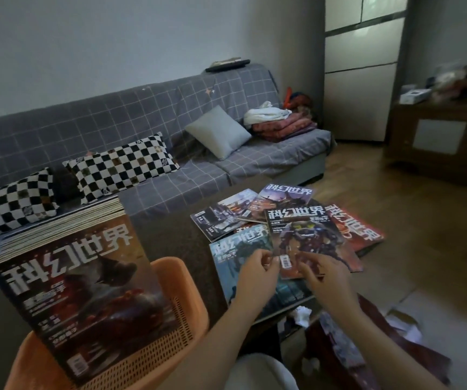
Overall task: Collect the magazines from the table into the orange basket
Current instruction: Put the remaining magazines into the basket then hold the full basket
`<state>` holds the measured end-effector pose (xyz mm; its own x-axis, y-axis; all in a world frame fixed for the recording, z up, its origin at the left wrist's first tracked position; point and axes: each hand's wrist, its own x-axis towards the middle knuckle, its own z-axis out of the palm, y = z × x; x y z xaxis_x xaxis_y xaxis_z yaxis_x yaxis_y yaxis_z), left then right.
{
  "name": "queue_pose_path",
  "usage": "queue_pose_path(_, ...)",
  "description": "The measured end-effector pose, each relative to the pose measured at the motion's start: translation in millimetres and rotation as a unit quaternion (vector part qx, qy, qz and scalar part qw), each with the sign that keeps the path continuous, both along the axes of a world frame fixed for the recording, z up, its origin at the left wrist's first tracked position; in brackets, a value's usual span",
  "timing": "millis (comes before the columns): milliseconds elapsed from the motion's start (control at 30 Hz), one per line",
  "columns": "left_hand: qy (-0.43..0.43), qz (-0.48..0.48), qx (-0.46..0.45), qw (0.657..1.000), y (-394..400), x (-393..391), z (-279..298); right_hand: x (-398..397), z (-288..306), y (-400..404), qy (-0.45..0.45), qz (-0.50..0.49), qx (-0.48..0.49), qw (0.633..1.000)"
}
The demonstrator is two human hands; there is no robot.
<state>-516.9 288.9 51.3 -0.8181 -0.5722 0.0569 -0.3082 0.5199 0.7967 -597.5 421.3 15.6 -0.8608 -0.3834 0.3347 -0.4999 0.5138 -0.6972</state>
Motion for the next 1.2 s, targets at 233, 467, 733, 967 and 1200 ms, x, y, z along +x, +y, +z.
queue_pose_path(233,-0.063,0.06,0.068,0.994,9.9,-42.9,-22.4,-50.7,-33.8,22.5,-0.109,-0.087,0.152,0.979)
queue_pose_path(467,-0.076,0.107,0.165,0.978,0.3,-57.6,-31.0,-63.4,-40.4,27.6,-0.157,-0.089,0.104,0.978)
queue_pose_path(733,-0.027,0.047,0.359,0.932,4.0,-42.7,-30.9,-50.7,-33.0,46.5,-0.245,-0.167,-0.014,0.955)
queue_pose_path(967,0.013,0.033,0.276,0.96,12.0,7.9,-21.1,-24.5,-25.1,62.1,-0.402,-0.103,-0.19,0.89)
queue_pose_path(1200,0.11,0.024,0.244,0.963,0.5,72.0,21.5,11.7,9.0,52.5,-0.472,0.063,-0.339,0.811)
